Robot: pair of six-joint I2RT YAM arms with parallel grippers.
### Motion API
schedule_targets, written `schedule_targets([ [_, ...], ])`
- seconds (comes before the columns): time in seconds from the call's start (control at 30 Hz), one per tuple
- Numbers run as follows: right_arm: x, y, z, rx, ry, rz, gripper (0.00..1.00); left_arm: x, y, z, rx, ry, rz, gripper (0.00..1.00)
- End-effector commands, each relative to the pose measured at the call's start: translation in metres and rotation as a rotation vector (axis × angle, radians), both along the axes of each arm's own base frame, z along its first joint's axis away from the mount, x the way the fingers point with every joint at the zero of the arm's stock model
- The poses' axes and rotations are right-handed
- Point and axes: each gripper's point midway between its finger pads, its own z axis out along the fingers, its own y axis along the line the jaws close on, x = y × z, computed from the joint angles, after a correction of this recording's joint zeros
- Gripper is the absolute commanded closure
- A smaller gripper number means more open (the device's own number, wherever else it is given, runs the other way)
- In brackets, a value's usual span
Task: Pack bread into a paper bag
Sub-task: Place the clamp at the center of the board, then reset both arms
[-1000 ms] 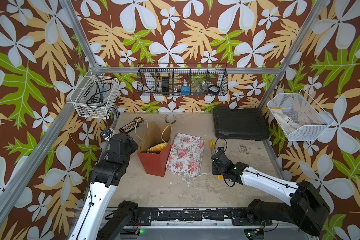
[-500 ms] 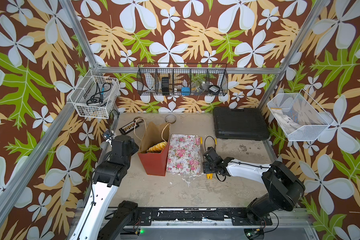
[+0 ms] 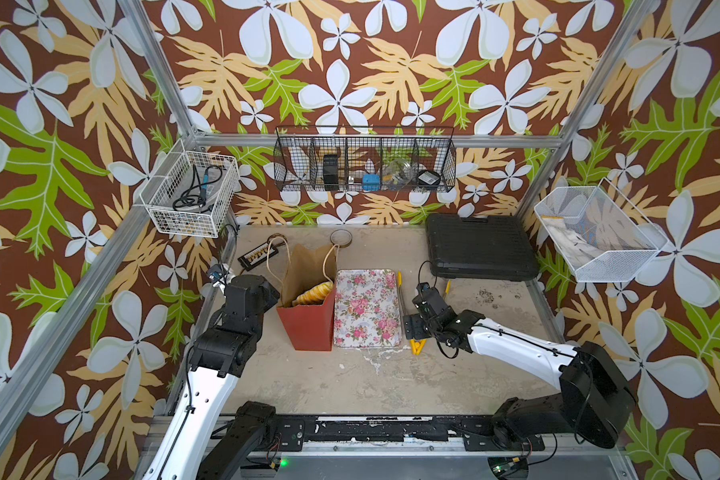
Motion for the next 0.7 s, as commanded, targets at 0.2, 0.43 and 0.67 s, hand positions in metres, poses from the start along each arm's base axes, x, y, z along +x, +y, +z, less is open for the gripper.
schedule_targets([
  [0.2, -0.004, -0.018, 0.092, 0.013, -0.175, 0.008, 0.08, 0.012, 0.003, -0.017, 0.019, -0.094, 0.019, 0.26],
  [0.43, -0.007, -0.045, 0.182, -0.021, -0.395, 0.003, 0.04, 0.002, -0.075, 0.037, 0.377, -0.609, -0.548, 0.00],
  [0.67, -0.015, -0.058, 0.219, 0.046, -0.523, -0.037, 0.03, 0.035, -0.030, 0.017, 0.539, -0.537, -0.267, 0.00],
])
